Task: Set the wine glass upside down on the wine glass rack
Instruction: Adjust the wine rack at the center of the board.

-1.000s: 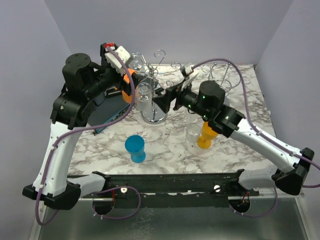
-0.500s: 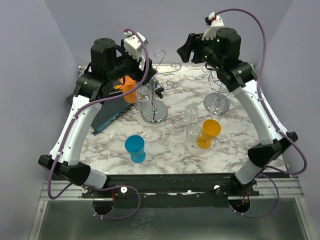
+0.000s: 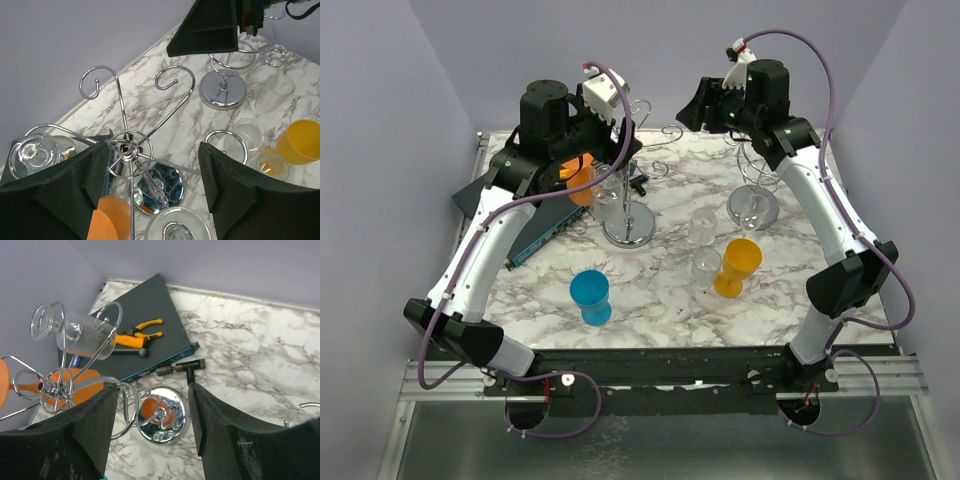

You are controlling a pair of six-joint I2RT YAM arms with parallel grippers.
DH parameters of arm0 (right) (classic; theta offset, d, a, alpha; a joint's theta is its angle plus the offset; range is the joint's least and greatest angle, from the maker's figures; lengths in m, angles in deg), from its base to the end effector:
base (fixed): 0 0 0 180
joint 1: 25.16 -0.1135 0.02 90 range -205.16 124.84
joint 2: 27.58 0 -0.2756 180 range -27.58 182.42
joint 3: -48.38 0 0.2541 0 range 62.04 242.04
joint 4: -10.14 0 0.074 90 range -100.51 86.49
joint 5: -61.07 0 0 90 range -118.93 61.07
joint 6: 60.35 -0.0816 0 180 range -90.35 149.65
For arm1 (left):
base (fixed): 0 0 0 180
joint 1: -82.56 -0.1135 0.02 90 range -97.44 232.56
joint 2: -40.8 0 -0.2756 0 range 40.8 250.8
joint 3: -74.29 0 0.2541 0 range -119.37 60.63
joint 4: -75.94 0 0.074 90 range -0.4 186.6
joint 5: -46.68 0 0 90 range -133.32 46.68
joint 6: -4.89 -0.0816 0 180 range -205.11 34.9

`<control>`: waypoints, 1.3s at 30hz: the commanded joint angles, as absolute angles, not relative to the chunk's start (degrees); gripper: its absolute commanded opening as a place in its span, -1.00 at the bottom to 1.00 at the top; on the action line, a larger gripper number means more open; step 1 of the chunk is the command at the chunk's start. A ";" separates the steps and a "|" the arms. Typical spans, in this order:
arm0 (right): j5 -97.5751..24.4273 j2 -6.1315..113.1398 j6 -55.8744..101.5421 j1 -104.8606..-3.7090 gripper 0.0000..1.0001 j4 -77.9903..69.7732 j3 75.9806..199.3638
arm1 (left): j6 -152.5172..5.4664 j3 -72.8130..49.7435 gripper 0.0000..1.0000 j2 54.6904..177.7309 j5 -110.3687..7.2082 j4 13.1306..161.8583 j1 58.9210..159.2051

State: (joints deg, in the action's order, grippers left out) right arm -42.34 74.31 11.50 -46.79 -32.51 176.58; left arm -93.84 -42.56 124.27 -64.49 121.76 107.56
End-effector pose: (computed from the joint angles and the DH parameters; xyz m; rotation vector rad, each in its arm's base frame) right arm 0.4130 0.1841 0.4527 -0.2248 1.8934 0.6939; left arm 0.3024 -0.1735 0.4948 0.7741 1.6299 -0.5330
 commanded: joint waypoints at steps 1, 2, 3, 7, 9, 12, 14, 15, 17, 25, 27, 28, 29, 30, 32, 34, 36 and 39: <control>-47.45 72.73 9.37 -46.07 0.25 -30.61 173.09 | -91.86 -42.01 0.55 126.09 -60.55 119.57 107.94; -47.73 72.63 9.20 -45.95 0.24 -30.32 172.61 | -91.59 -42.10 0.54 126.38 -60.27 119.52 107.96; -47.92 72.72 9.19 -45.92 0.23 -30.19 172.09 | -91.35 -42.11 0.54 126.68 -60.04 119.42 107.96; -48.87 72.65 8.83 -45.55 0.17 -28.92 170.51 | -91.08 -42.20 0.50 127.61 -59.84 119.27 108.13; -49.38 72.24 8.47 -45.46 0.13 -27.98 169.46 | -91.12 -42.04 0.48 127.84 -59.85 119.20 108.22; -50.03 71.26 7.85 -45.38 0.06 -26.06 167.45 | -91.77 -41.44 0.43 128.03 -59.40 119.15 108.33; -50.58 70.27 7.28 -45.37 -0.03 -24.26 165.80 | -91.87 -41.20 0.39 128.18 -58.99 119.14 108.39; -50.83 69.65 7.02 -45.37 -0.08 -23.41 164.93 | -91.96 -41.22 0.37 128.22 -58.93 119.10 108.40; -51.22 68.51 6.36 -45.37 -0.26 -21.80 163.48 | -91.79 -41.18 0.30 128.49 -58.62 119.00 108.45; -52.13 66.48 4.64 -45.37 -0.61 -19.10 160.89 | -91.08 -41.40 0.17 129.51 -58.44 118.92 108.51; -52.16 65.84 4.47 -45.37 -0.68 -18.50 160.20 | -91.08 -41.36 0.14 129.68 -58.42 118.94 108.49; -52.19 65.49 4.31 -45.37 -0.71 -18.22 159.72 | -91.08 -41.34 0.13 129.78 -58.31 118.95 108.51; -52.30 65.18 4.21 -45.35 -0.72 -17.87 159.33 | -91.08 -41.33 0.12 129.79 -58.26 118.93 108.49; -52.28 64.85 4.01 -45.37 -0.74 -17.56 158.88 | -91.08 -41.30 0.11 129.88 -58.19 118.88 108.49; -52.37 64.24 3.77 -45.37 -0.78 -17.03 157.94 | -91.08 -41.15 0.11 130.00 -57.98 118.92 108.49; -52.53 63.57 3.43 -45.37 -0.85 -16.56 157.06 | -91.10 -41.02 0.10 130.06 -57.73 118.93 108.49; -52.98 62.73 3.10 -45.35 -0.91 -15.86 156.06 | -90.99 -40.92 0.08 130.04 -57.57 118.95 108.49; -53.40 61.58 2.52 -45.37 -0.94 -14.95 154.47 | -91.15 -40.79 -0.01 130.19 -57.17 119.01 108.51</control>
State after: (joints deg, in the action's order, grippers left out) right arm -51.22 64.52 3.69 -45.67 -17.64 156.25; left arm -91.74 -41.67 128.83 -58.26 119.01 108.15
